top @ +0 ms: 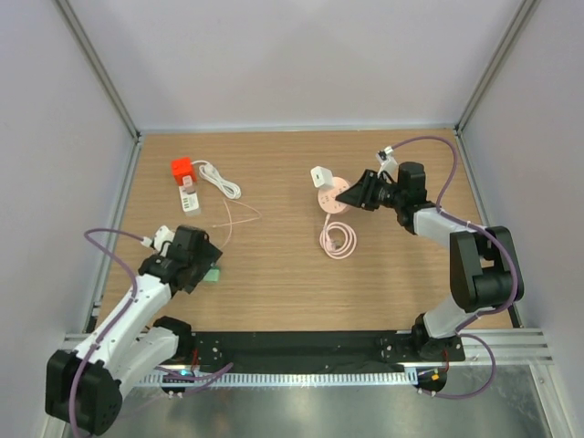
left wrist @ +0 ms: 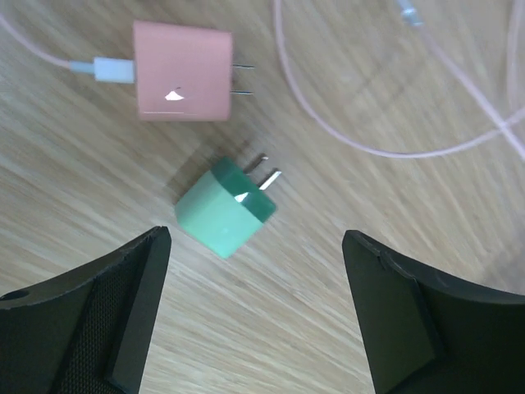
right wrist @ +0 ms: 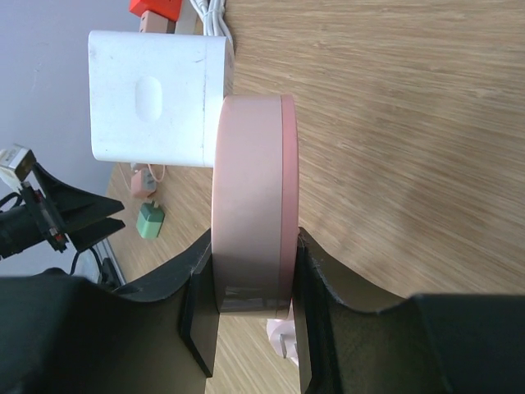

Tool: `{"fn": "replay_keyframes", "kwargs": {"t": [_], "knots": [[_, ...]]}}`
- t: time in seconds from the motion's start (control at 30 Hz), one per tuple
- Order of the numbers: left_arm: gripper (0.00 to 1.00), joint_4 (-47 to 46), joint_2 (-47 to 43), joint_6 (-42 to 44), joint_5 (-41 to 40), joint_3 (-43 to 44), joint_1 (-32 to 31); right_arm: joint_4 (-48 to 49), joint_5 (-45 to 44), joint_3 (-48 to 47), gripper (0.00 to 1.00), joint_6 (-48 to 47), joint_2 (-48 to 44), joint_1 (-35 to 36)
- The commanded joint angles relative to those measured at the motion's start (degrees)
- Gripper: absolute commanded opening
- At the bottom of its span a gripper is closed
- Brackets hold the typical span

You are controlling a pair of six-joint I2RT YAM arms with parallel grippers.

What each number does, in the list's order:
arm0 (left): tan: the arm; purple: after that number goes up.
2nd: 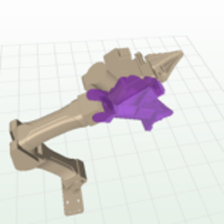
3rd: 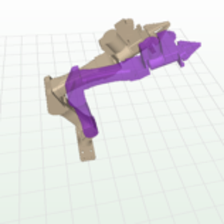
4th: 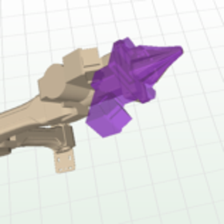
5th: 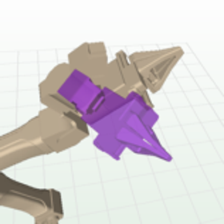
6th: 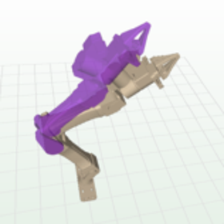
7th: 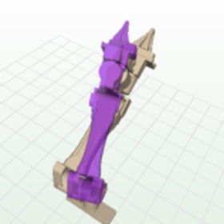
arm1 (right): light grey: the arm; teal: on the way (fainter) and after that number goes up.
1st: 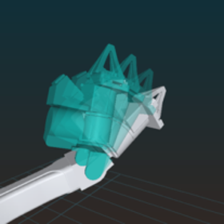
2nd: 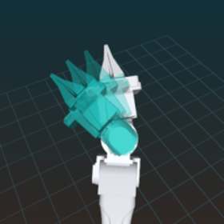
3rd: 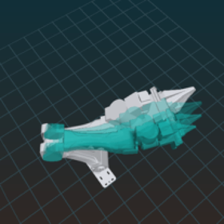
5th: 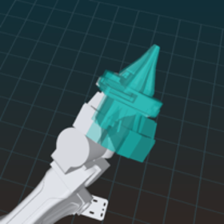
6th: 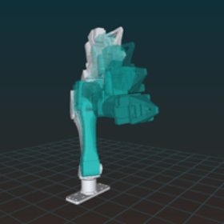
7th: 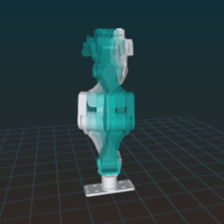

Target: Pull the plug off the socket

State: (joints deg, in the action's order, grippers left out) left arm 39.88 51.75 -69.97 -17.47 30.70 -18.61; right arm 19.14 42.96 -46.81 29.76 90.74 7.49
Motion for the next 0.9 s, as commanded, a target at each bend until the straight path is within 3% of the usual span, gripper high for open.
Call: {"fn": "replay_keyframes", "kwargs": {"t": [0.0, 0.1, 0.13, 0.17, 0.23, 0.37, 0.57, 0.87], "knots": [[0.9, 0.2, -5.0, 6.6, 2.1, 3.9, 0.3, 7.6, 4.8, -1.4, 0.01, 1.4, -0.2, 0.2], [0.97, -10.7, -10.1, 15.5, 13.2, 2.6, 0.3, 8.4, 7.1, -1.8, 0.01, 1.6, 0.7, 0.4], [0.99, -14.6, -11.1, 17.1, 22.5, 0.8, 0.3, 8.5, 7.7, -1.8, 0.01, 1.5, 1.0, 0.9], [1.0, -22.2, -11.7, 19.2, 26.2, 0.0, 0.3, 8.5, 8.1, -2.3, 0.01, 1.3, 1.3, 1.1], [1.0, -28.9, -10.4, 19.0, 34.4, -1.1, 0.3, 7.2, 9.1, -2.9, 0.01, -0.4, 1.9, 2.3], [1.0, -41.5, -1.2, 14.8, 42.5, 2.0, 0.2, 1.1, 8.5, -5.5, 0.01, -6.2, 2.0, 5.1], [1.0, -50.8, 12.5, 10.5, 42.0, 10.8, -5.6, -5.8, 4.4, -7.2, 0.01, -13.7, 0.5, 8.0], [1.0, -48.0, 28.3, 5.6, 30.8, 21.5, -13.0, -9.6, 1.0, -8.2, 0.01, -17.5, -0.2, 10.4]]}}
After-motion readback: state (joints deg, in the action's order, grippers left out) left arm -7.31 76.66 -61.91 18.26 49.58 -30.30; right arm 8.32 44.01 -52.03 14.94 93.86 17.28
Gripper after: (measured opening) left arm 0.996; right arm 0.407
